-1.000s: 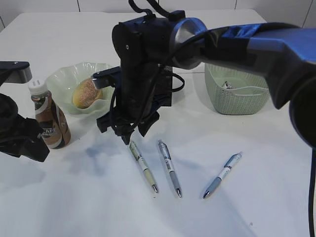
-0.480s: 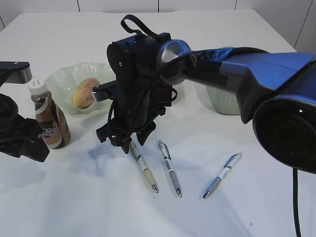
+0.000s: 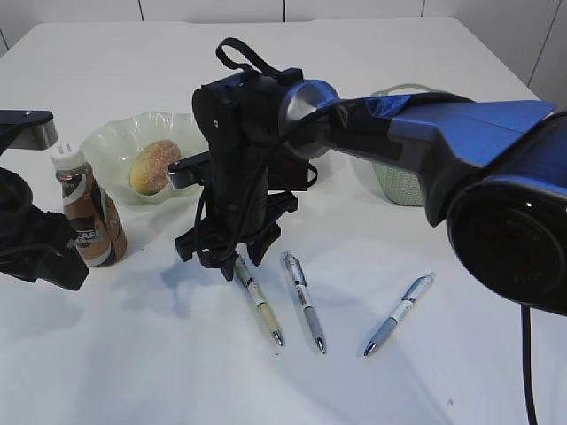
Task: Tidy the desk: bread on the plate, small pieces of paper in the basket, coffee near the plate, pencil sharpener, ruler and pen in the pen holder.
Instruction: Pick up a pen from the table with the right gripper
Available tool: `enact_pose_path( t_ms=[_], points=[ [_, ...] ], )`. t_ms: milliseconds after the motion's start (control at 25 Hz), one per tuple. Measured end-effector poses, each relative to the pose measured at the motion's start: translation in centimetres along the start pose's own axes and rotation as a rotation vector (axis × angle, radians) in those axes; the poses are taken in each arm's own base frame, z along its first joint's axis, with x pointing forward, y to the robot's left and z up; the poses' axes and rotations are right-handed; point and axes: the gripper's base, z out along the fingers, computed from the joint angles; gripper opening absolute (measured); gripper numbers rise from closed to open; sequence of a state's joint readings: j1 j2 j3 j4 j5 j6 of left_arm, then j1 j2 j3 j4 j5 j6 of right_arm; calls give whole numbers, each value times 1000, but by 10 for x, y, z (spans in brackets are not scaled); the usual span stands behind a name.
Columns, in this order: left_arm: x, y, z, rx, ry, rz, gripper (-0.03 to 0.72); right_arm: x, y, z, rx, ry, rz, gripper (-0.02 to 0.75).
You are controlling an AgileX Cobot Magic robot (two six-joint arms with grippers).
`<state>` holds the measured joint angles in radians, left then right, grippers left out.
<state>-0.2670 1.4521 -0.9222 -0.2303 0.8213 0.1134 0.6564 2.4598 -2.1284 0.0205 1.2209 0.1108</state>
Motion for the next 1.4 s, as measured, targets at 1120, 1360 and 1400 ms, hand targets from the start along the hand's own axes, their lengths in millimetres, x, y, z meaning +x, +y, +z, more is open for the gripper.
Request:
enact_pose_path(
  t_ms=[1120,1360,1400],
  points=[
    [0,0,0,0,0,0,400,0,0,7,2,14,0,359],
    [0,0,0,0,0,0,400,1,0,12,3,22,0,359],
    [0,0,0,0,0,0,400,1,0,12,3,22,0,359]
  ],
)
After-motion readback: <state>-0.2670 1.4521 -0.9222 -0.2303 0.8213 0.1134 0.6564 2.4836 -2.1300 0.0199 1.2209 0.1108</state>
